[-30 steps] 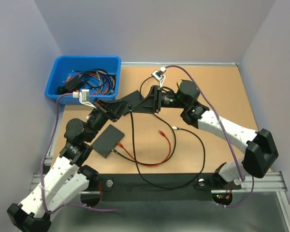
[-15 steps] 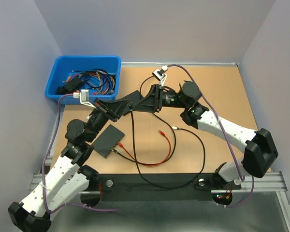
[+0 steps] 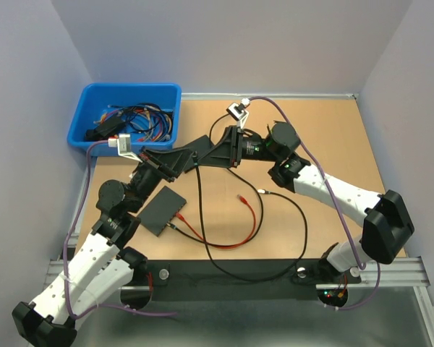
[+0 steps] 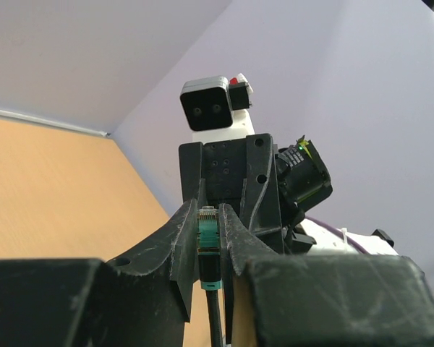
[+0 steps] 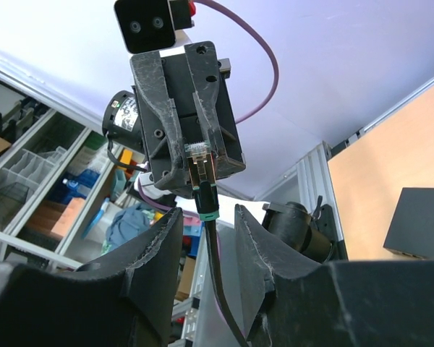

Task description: Insert the plug into the switch port

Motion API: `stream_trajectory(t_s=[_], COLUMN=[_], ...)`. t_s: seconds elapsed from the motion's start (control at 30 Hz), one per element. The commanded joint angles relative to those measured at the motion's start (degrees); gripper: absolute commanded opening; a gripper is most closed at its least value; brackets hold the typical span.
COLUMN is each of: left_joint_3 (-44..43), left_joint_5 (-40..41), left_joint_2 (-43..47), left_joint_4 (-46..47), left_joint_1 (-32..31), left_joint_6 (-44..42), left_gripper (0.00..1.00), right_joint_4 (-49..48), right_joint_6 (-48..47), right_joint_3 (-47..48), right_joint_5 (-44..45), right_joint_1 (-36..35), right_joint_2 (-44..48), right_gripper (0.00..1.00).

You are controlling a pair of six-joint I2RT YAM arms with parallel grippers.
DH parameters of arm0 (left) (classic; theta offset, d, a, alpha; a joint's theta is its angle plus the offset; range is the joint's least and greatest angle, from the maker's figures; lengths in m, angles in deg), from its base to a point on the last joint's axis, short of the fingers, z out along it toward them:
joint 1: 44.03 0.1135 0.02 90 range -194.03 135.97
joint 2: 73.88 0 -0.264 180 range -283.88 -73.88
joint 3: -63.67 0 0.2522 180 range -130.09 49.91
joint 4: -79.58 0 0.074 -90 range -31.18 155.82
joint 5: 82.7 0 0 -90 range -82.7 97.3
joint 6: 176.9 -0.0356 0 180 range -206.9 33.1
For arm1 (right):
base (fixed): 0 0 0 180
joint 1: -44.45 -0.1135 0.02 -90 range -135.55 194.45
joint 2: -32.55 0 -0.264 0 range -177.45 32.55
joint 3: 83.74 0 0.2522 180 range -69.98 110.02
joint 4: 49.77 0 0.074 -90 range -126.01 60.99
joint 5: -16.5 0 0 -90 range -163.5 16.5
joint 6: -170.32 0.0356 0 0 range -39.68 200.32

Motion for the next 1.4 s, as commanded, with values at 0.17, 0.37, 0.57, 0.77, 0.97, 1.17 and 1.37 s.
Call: stream_trajectory(t_s=[0.17,0.37,0.57,0.77,0.97,1.17,1.37], left_joint_3=[1.32,1.68,2.73,2.73,2.73,3.43,4.40], left_joint_5=[-1.19,-1.01,-0.84,-0.40,-0.22,0.13,0.66], left_joint_2=[0.19,0.46,0.72,0.98,1.16,1.51,1.86], left_joint_4=[5.43,6.21,7.80,8.33,8.42,8.50,8.50], left_joint_1=[-0.09,-0.09,-0.17,-0.09,-0.09,-0.09,-0.09], left_joint_6=[0.54,1.06,1.94,2.21,2.38,2.56,2.82], left_gripper=[0.00,0.00,0.00,0.00,0.00,0.00,0.00], right_joint_4=[-4.99,-6.14,-6.40,-6.67,-6.76,-6.76,-7.11], right_joint_6=[1.01,1.89,2.06,2.06,1.80,1.71,1.98], right_joint_3=[0.30,0.21,0.04,-0.05,-0.58,-0.66,-0.75], right_joint_5=[0.81,0.72,0.89,0.90,1.24,1.60,2.21], right_joint_1=[-0.35,-0.52,-1.05,-1.49,-1.66,-1.75,-1.66], right_joint_2=[-0.34,-0.78,-1.14,-1.40,-1.40,-1.22,-1.49], right_gripper=[0.35,0.33,0.34,0.33,0.32,0.28,0.17])
